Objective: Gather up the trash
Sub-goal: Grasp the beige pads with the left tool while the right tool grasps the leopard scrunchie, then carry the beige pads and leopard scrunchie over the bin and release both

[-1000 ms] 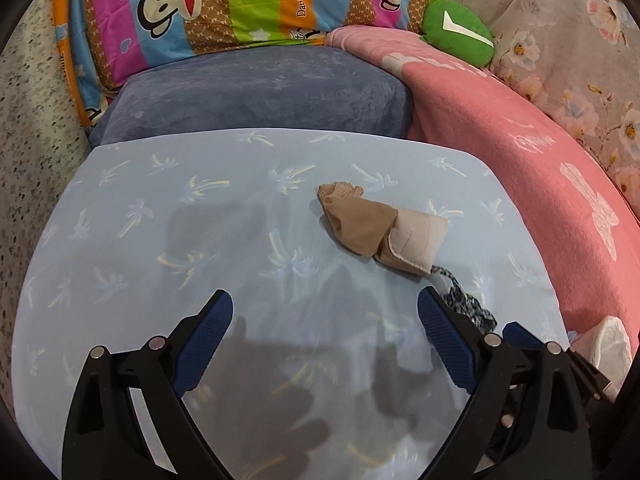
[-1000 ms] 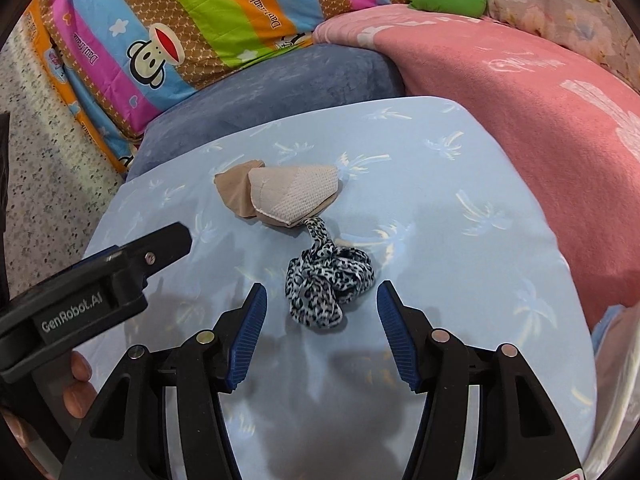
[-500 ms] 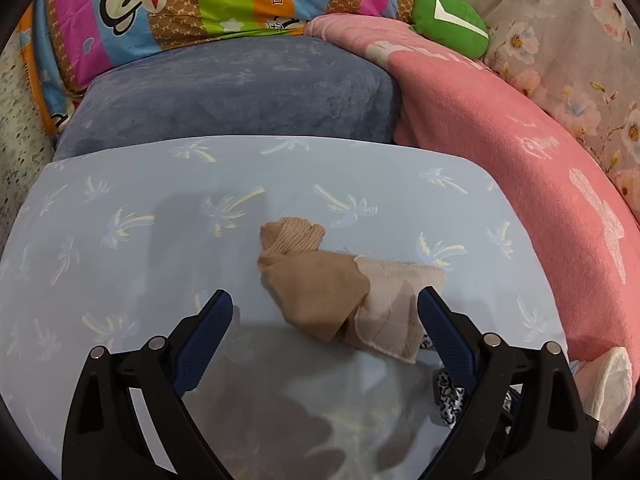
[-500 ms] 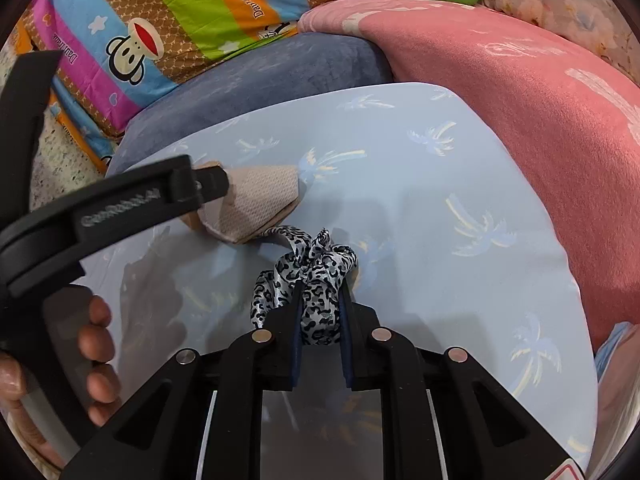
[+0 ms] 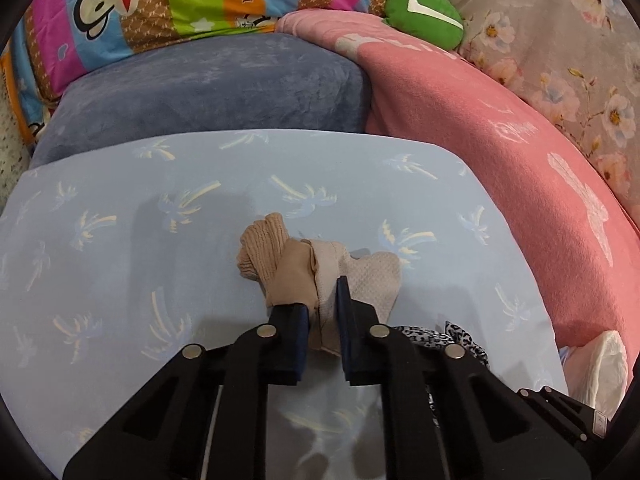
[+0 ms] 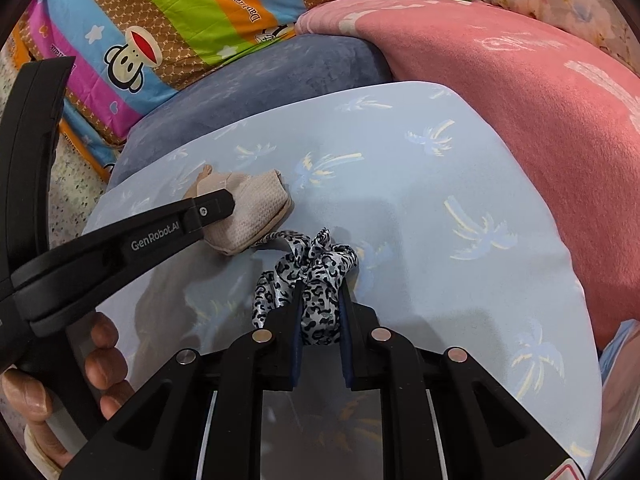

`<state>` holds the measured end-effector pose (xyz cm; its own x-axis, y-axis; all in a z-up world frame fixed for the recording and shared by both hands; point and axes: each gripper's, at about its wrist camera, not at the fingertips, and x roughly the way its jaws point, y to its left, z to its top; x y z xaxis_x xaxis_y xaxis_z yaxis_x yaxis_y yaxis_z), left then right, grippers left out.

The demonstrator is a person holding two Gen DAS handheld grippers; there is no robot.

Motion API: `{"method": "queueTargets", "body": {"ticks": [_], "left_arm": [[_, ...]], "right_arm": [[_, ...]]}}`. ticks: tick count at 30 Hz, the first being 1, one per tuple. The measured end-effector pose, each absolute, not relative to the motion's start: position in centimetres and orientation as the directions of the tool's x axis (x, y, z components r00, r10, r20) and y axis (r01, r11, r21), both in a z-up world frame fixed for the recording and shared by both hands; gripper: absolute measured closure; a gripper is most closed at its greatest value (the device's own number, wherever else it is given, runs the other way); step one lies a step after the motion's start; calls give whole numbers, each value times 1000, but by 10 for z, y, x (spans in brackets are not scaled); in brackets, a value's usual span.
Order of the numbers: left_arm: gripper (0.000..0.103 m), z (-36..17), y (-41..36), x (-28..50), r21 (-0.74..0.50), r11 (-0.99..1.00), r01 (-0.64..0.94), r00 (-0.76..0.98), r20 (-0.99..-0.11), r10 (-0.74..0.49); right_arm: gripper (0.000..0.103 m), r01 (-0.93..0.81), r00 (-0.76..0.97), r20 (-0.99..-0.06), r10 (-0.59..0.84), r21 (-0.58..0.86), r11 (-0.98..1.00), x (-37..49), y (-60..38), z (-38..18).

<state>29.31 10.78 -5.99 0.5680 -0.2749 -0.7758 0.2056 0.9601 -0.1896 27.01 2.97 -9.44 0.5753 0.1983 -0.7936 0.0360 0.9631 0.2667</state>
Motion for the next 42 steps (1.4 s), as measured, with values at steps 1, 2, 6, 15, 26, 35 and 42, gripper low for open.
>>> {"method": "queueTargets", "body": {"ticks": [1, 2, 6, 15, 26, 35, 42], "left_arm": [[92, -58, 107, 291, -189, 959, 209, 570, -774, -276], [92, -55, 106, 288, -186, 959, 212, 574, -771, -276], [93, -41, 102, 274, -167, 961, 220, 591, -761, -268], [93, 4, 87, 237, -146, 954, 261, 645, -709, -285], [93, 56, 62, 180, -120, 939, 322, 703, -634, -322], [93, 73, 40, 139, -99, 926, 364, 715, -608, -346], [93, 80, 20, 114, -89, 912, 400, 711, -599, -370]], "right_arm": [[89, 36, 579, -790, 199, 269, 962, 268, 28, -92], [89, 37, 584, -788, 198, 270, 962, 265, 28, -89], [89, 39, 601, -775, 195, 272, 962, 251, 23, -75], [89, 55, 667, -725, 174, 281, 958, 215, 2, -24], [89, 75, 753, -645, 134, 286, 955, 149, -32, 40], [89, 105, 791, -602, 105, 302, 947, 97, -61, 68], [89, 133, 810, -581, 78, 311, 941, 63, -86, 81]]}}
